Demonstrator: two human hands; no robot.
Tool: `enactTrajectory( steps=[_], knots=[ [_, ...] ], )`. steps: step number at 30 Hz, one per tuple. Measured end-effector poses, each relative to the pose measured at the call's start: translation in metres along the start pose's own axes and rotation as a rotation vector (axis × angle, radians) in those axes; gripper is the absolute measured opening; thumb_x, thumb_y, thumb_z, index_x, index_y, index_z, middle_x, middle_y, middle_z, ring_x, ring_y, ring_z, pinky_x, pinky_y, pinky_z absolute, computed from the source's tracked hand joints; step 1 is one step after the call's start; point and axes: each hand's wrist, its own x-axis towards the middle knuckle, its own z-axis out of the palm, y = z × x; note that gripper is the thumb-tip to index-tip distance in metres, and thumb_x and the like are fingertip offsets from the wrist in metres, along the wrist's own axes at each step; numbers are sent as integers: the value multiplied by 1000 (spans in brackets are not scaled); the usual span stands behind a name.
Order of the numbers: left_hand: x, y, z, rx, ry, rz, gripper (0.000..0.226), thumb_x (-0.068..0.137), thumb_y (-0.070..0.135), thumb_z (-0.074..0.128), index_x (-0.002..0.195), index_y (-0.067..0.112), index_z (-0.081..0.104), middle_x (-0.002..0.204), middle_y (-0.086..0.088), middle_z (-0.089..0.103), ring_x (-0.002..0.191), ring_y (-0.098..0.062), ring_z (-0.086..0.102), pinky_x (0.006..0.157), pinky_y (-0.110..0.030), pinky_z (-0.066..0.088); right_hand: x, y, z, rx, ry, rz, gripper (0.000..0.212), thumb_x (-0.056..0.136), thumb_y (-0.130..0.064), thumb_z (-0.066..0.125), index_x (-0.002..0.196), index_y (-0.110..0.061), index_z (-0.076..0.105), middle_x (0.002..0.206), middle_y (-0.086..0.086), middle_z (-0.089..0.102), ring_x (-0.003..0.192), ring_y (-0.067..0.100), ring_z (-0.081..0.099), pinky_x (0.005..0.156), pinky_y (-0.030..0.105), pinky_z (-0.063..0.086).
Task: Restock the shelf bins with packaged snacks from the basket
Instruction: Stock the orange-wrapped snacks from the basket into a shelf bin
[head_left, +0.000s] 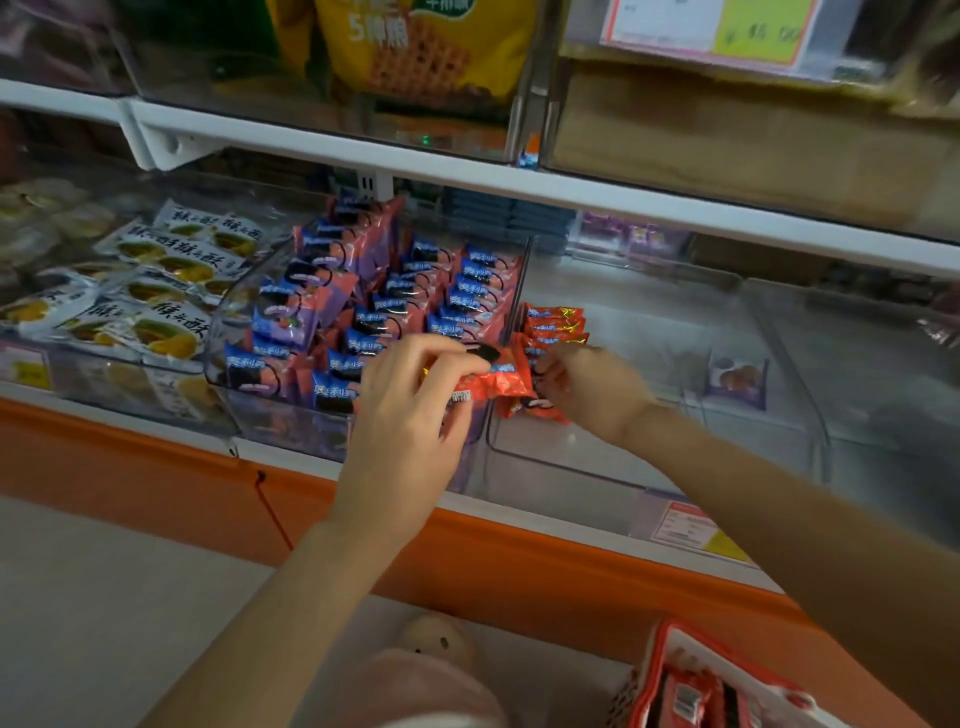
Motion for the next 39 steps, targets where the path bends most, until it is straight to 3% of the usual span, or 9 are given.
enactTrajectory(
  steps=[3, 6, 9, 12, 20, 23, 28, 35, 39],
  knots=[
    [-4, 14, 2, -37, -17, 33, 27, 80, -3, 64, 103, 10, 60, 112, -2, 43, 107, -23, 51, 94, -30, 43, -27, -17, -26, 436, 71, 21, 25, 100, -25, 45, 78, -22, 59, 82, 5, 69, 79, 22, 66, 73, 37, 53],
    [-7, 27, 6, -76, -36, 94, 19, 85, 5, 57, 102, 13, 56, 113, -2, 43, 110, -19, 50, 98, -25, 41, -59, -34, -54, 952, -155, 93, 31, 100, -35, 39, 89, -20, 64, 75, 0, 69, 64, 7, 66, 58, 21, 54],
    [-7, 36, 10, -135, -64, 140, 11, 88, 10, 49, 98, 15, 50, 109, -1, 43, 112, -17, 49, 100, -24, 40, -74, -27, -63, 1026, -316, 75, 21, 91, -32, 55, 104, -21, 67, 94, 6, 72, 81, 13, 67, 68, 21, 55],
    [-6, 45, 16, -160, -109, 170, 16, 86, 5, 55, 96, 16, 51, 107, 2, 47, 113, -17, 50, 102, -27, 38, -80, -10, -69, 1102, -434, 138, 44, 76, -32, 65, 117, -17, 64, 106, 10, 71, 95, 19, 68, 82, 27, 56],
    [-2, 47, 17, -350, -430, 230, 34, 79, 4, 65, 103, 27, 60, 116, 6, 67, 123, -8, 50, 112, -35, 28, -85, 18, -81, 782, -567, -108, 77, 73, -14, 78, 130, -46, 37, 133, -24, 46, 103, -2, 58, 84, 22, 52],
    [1, 52, 15, -412, -460, 186, 33, 79, -1, 68, 97, 27, 62, 127, 8, 53, 127, -10, 45, 105, -35, 39, -83, 23, -80, 739, -621, -172, 62, 71, -26, 82, 122, -45, 51, 113, -27, 60, 96, -8, 59, 76, 13, 48],
    [-7, 42, 18, -280, -258, 15, 30, 85, 20, 64, 111, 29, 52, 116, 12, 48, 114, -9, 48, 99, -28, 39, -77, 38, -84, 676, -641, -38, 42, 69, -37, 77, 107, -35, 62, 106, -13, 67, 100, 7, 64, 85, 25, 54],
    [-53, 25, 42, 96, -360, 98, 39, 86, 22, 42, 125, 19, 48, 111, 3, 58, 109, -13, 51, 107, -33, 30, -50, 54, -47, 713, -106, 292, 29, 83, -21, 69, 107, -19, 55, 97, -3, 58, 80, 9, 59, 58, 17, 46],
    [-62, 26, 49, 182, -351, 107, 49, 79, 16, 57, 127, 17, 46, 114, 0, 59, 112, -16, 55, 111, -43, 29, -30, 40, -11, 621, -79, 290, 28, 79, -20, 75, 98, -16, 55, 82, -2, 63, 67, 12, 66, 55, 20, 54]
  ],
)
